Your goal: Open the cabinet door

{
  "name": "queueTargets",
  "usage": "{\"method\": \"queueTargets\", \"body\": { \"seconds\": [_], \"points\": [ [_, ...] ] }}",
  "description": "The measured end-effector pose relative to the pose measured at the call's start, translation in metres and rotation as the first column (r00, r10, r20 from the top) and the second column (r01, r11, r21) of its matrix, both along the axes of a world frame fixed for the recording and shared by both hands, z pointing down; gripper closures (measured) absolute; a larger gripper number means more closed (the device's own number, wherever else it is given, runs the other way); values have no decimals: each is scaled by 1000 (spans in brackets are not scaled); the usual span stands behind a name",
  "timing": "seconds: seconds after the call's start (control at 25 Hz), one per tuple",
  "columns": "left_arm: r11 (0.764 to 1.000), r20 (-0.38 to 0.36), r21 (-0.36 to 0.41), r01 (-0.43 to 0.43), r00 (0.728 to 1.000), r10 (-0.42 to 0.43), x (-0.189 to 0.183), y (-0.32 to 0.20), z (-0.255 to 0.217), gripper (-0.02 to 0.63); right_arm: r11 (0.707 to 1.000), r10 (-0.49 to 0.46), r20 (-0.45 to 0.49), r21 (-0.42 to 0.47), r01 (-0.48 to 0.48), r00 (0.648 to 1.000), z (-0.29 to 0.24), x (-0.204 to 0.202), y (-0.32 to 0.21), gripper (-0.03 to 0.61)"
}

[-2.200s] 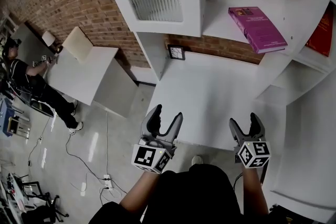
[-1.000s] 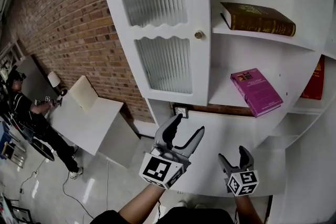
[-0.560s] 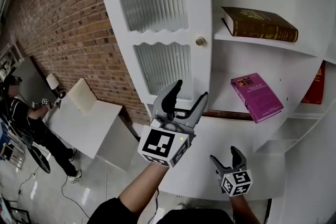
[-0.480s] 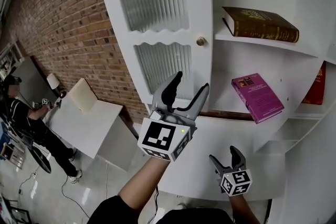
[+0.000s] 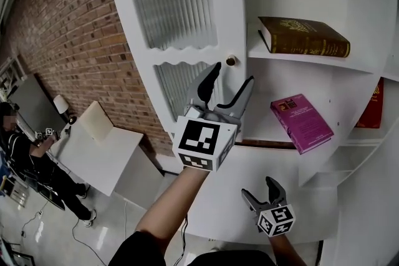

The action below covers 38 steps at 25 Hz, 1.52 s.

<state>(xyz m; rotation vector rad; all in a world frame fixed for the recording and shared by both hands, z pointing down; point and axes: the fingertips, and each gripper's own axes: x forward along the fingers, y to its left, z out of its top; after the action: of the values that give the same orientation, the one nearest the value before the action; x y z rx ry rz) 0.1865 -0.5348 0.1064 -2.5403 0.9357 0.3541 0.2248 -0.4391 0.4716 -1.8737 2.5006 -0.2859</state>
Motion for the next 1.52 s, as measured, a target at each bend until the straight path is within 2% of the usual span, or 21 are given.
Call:
{"method": "queueTargets", "body": {
  "seconds": [0.12, 0.24, 0.4, 0.64, 0.8, 0.92, 1.12, 1.32, 1.52],
  "points": [
    [1000, -36, -10, -20, 999, 20, 3, -5, -7, 315, 1000, 29, 26, 5, -29, 999, -2, 11, 1, 175],
    [1000, -13, 16, 7, 1000, -7, 7, -10, -10, 320, 999, 39, 43, 4, -39, 998, -3, 20, 2, 176],
    [995, 17, 68, 69, 997, -71, 8, -16, -14, 449, 999, 52, 29, 4, -52, 998, -4, 28, 3, 176],
    [993, 2, 60, 106, 994, -106, 7, -28, -16, 520, 999, 43, 38, -9, -42, 998, 1, 30, 9, 176],
    [996, -58, 20, 86, 995, -85, 4, -28, -14, 520, 999, 21, 99, 36, -25, 995, -8, 29, 17, 176],
    [997, -98, 0, 82, 992, -82, 1, -27, -14, 522, 998, 11, 92, 53, -16, 996, -15, 30, 22, 176],
    [994, -76, 37, 103, 992, -100, -3, -18, -15, 526, 999, 13, 99, 47, -18, 995, -10, 42, 29, 176],
    [996, -60, 17, 90, 994, -89, -7, -9, -14, 528, 999, 6, 90, 45, -10, 996, -6, 55, 38, 176],
    [998, -73, -5, 67, 995, -67, -14, -1, -14, 528, 997, -30, 203, 83, 13, 979, -20, 57, 42, 176]
  ]
}}
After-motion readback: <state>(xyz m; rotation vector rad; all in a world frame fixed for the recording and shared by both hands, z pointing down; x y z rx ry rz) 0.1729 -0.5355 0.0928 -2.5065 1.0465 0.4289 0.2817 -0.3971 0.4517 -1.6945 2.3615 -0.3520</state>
